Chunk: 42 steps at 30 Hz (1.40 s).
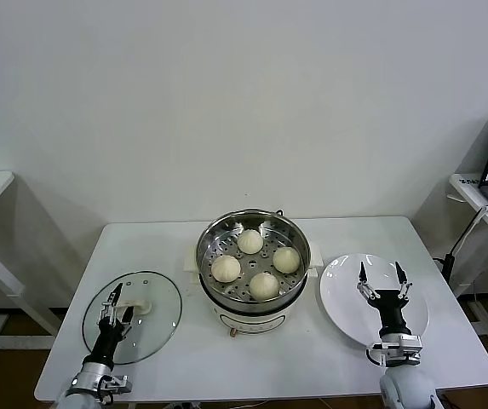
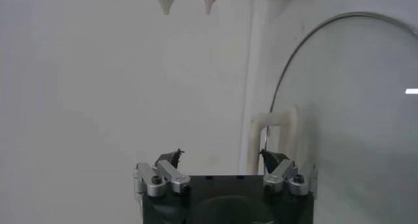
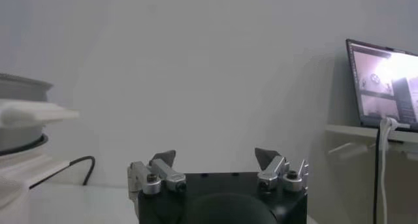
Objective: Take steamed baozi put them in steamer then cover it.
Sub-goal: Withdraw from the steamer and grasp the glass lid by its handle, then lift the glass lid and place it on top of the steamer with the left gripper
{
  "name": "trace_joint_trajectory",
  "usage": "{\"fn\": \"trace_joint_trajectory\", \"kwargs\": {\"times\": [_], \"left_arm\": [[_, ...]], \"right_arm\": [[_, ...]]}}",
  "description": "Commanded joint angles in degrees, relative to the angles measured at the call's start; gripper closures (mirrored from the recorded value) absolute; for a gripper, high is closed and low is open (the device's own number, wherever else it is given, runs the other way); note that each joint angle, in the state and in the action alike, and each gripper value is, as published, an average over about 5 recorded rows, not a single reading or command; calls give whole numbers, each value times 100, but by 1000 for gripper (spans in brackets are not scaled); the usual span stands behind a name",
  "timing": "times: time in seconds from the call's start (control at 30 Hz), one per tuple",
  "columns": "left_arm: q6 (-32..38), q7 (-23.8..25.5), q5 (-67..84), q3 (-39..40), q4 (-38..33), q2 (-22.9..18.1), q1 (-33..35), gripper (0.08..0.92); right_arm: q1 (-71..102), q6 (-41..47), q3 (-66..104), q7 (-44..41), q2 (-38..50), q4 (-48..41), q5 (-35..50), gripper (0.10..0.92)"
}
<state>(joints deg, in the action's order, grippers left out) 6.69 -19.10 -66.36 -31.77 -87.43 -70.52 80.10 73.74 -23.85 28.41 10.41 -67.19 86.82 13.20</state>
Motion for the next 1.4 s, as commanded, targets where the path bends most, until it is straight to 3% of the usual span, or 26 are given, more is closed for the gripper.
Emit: {"fn": "trace_joint_trajectory", "kwargs": {"times": [0.03,0.27,0.83,1.03,1.4], "left_arm": [[-164,53,-9,97,55,-16,-117,177],[-205,74,-7,83,92,-15,-152,205],[-331,282,-16,57,171,-13,-229,701],[-344,210,-42,-314,-775,78,87,816],[-625,531,137,-1085,-3250,487,408,817]], "right_arm": [[15,-5,14,-8,-27,-6,-38,203],[19,-21,26,-20,-78,-41,-64,203],[31,-12,61,-4,-64,48,-99,203],[27,-22,45,-10,-86,27,-131,203],[-72,-19,-8,-2,-129,41,-151,203]]}}
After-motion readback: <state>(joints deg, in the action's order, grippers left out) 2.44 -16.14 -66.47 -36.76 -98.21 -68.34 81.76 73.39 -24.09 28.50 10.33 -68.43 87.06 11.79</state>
